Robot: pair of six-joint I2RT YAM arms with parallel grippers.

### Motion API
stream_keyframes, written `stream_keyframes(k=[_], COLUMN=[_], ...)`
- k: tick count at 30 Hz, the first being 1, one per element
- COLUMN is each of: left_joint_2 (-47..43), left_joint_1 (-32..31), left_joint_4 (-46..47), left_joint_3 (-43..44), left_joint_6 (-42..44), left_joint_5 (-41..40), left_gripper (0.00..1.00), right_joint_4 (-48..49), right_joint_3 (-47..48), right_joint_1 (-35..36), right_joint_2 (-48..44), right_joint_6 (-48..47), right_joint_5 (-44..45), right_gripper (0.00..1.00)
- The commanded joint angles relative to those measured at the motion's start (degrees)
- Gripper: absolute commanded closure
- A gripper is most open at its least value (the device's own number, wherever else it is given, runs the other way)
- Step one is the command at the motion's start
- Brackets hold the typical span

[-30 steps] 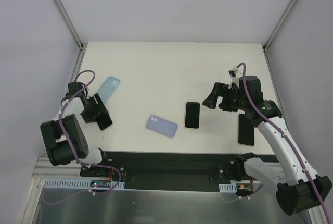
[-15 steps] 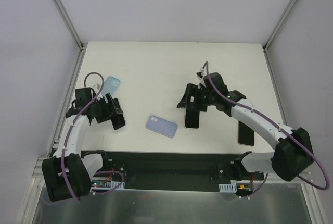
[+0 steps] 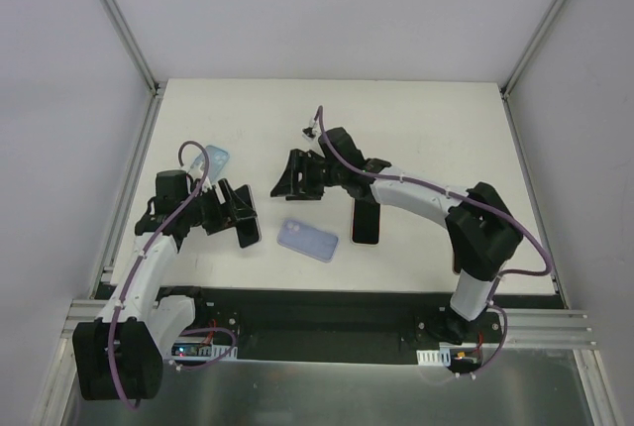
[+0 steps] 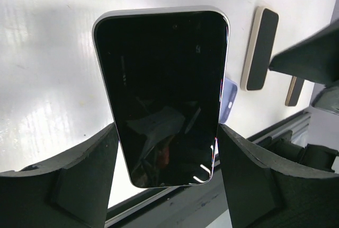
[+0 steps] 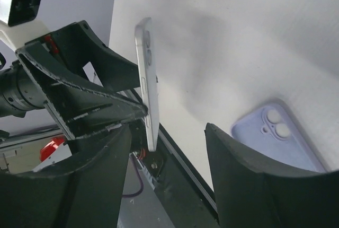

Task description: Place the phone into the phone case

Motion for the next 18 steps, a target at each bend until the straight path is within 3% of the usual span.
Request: stream_keyframes(k=[1, 18], left_joint_2=[-0.28, -0.81], left_joint_1=[-0.79, -2.19], left_joint_4=[4.61, 6.29], left_joint_3=[-0.24, -1.21], left_joint_6=[-1.23, -2.90], left_joint_5=[5.26, 7.12], left_gripper=[0.55, 0.56], right_joint_4=[5.48, -0.06], right_joint_3=[6.69, 14.35], right_joint_1=[1.86, 5.55], right_joint_2=[3.81, 13.30], right_joint_6=[2.29, 1.15], right_joint_5=[-2.89, -1.58], right_gripper=[0.39, 0.49])
